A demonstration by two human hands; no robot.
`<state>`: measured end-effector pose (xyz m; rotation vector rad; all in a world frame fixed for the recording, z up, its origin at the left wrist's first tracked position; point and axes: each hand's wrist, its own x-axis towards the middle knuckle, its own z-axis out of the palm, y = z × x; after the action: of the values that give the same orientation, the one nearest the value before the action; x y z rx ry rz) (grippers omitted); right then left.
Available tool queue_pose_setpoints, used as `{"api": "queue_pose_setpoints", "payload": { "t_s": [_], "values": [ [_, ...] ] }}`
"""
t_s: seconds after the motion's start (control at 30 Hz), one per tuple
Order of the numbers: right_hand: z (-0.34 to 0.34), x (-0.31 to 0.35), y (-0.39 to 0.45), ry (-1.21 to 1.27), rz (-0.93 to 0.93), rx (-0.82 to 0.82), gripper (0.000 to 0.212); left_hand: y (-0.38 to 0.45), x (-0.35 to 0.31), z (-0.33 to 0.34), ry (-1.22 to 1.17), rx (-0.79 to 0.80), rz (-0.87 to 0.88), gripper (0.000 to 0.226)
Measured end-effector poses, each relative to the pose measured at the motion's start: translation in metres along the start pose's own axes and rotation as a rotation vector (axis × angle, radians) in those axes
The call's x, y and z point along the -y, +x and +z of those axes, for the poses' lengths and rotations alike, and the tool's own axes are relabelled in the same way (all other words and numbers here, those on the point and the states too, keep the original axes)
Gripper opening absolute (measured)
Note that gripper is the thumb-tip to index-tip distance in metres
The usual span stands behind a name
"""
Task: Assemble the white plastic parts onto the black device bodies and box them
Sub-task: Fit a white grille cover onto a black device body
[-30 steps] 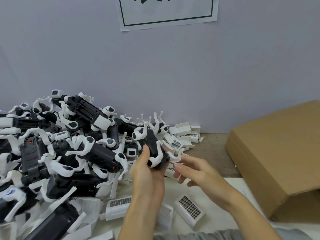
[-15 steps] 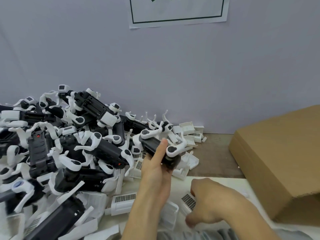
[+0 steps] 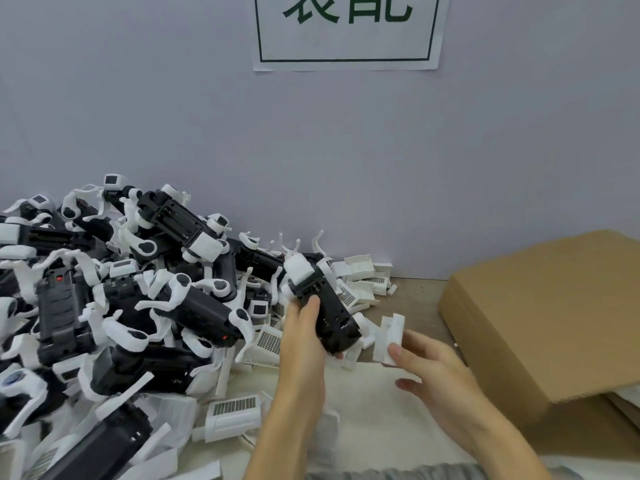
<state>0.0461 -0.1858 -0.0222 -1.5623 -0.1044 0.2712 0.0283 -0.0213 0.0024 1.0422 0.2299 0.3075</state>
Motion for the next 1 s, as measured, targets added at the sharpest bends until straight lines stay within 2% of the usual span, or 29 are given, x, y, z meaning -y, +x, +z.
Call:
{"api": "queue_pose_setpoints", "payload": {
  "t_s": [0.13,0.27,0.37,0.53,0.57,0.67,0.8,0.93,1.0],
  "values": [
    [-0.008,-0.008,0.000,0.002,-0.111,-0.181,0.040,-0.006,0.000,0.006,0.220,0.075,0.082,0.020],
    [-0.017,0.005,0.006,0.098,-0.278,-0.237,0.047,-0.012,0.005,0.012,0.406,0.161,0.086,0.010],
    [-0.017,0.013,0.008,0.169,-0.354,-0.207,0.051,-0.013,0.010,0.014,0.497,0.202,0.063,0.009],
    [-0.006,0.021,0.007,0.295,-0.327,-0.007,0.039,-0.013,0.017,0.016,0.545,0.200,0.065,0.012],
    [-0.002,0.021,0.007,0.272,-0.341,-0.019,0.035,-0.012,0.018,0.016,0.554,0.196,0.057,0.014],
    [0.005,0.024,0.008,-0.007,-0.457,-0.137,0.026,-0.010,0.021,0.017,0.536,0.197,-0.001,0.027],
    [0.013,0.025,0.008,-0.148,-0.512,-0.146,0.021,-0.007,0.023,0.018,0.505,0.200,-0.027,0.039],
    [0.019,0.022,0.011,-0.315,-0.524,-0.173,0.042,-0.007,0.024,0.018,0.519,0.227,0.017,0.022],
    [0.020,0.022,0.012,-0.369,-0.537,-0.190,0.043,-0.007,0.023,0.016,0.504,0.230,0.032,0.017]
  ]
}}
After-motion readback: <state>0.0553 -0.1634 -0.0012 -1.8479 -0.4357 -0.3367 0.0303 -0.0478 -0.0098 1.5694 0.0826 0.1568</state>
